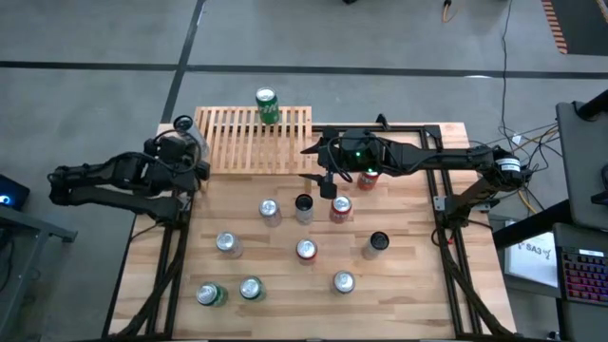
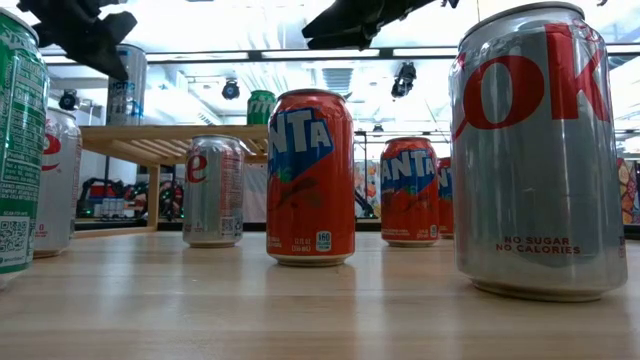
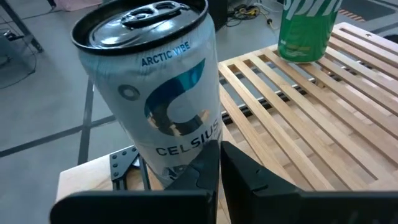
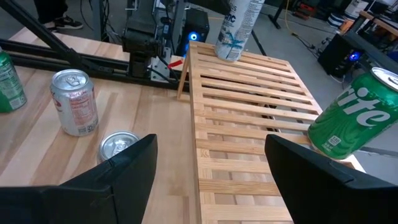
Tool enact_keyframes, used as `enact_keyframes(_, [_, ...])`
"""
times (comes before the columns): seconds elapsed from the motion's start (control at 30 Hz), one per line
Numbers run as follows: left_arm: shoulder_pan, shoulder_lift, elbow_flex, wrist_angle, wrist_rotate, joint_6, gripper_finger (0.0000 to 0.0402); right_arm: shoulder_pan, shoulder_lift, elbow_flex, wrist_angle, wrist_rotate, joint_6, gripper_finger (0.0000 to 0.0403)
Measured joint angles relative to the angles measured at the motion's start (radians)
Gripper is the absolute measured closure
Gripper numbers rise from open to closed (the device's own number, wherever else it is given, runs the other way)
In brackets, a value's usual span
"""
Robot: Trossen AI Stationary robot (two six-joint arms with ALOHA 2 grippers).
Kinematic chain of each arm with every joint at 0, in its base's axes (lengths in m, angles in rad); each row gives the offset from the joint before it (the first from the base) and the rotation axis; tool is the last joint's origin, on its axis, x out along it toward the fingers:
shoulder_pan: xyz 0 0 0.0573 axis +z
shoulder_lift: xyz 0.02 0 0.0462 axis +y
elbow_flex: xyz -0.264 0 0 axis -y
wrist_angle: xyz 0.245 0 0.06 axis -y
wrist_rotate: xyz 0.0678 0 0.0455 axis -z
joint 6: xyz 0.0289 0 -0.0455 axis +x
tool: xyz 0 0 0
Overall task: Place canned beverage on shelf
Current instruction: Put the bottom left white/blue soda can on the shelf
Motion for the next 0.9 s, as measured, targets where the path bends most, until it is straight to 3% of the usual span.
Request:
enact_keyframes(0.3, [0.021,0.009,0.003,0.004,0.014,0.001,0.0401,0.0,0.0,0.0,0.0,0.0,0.0,0.0119])
enact_keyframes(0.67, [0.021,0.091,0.176,-0.036,0.417,0.009,0.0401,0.0,0.0,0.0,0.0,0.0,-0.001,0.0119])
enact_keyframes(0.9, [0.021,0.262,0.358,-0.301,0.452,-0.017,0.0401,0.0,0.0,0.0,0.0,0.0,-0.003,0.0119])
